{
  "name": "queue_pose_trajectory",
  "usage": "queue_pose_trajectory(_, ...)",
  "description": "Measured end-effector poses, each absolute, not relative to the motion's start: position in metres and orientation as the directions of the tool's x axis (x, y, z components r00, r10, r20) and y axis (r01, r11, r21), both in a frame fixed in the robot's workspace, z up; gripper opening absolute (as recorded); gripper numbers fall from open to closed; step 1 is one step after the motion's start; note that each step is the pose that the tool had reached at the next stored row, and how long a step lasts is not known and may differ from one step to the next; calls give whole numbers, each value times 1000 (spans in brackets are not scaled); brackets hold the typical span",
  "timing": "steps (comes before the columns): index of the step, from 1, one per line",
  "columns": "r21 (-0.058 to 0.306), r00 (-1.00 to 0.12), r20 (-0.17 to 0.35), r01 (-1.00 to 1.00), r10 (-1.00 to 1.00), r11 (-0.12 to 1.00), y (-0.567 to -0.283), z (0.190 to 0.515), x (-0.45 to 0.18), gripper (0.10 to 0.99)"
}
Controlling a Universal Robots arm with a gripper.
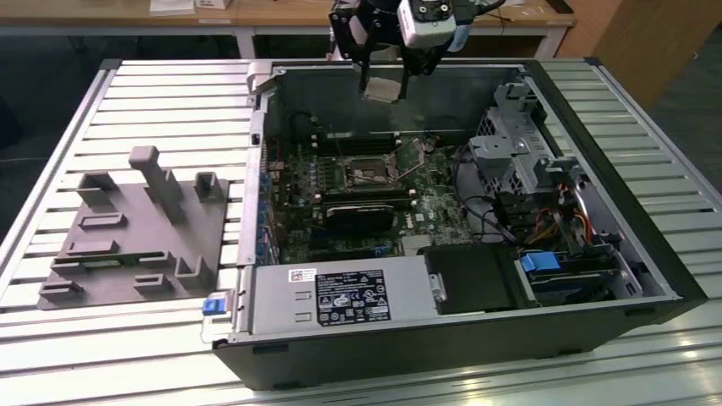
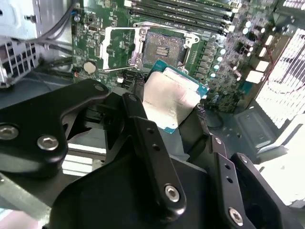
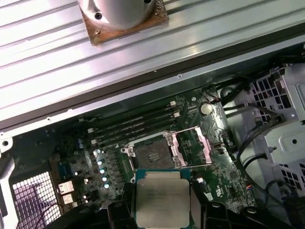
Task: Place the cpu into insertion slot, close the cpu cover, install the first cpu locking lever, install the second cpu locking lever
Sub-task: 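Place the cpu into insertion slot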
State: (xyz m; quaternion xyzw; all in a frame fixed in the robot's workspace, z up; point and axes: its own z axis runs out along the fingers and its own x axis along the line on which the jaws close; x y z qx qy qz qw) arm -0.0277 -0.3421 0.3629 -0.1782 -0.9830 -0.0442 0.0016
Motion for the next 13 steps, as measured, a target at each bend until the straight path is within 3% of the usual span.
queue_pose_trajectory(13, 86, -858, 19, 513, 513, 854, -342, 362, -28, 541)
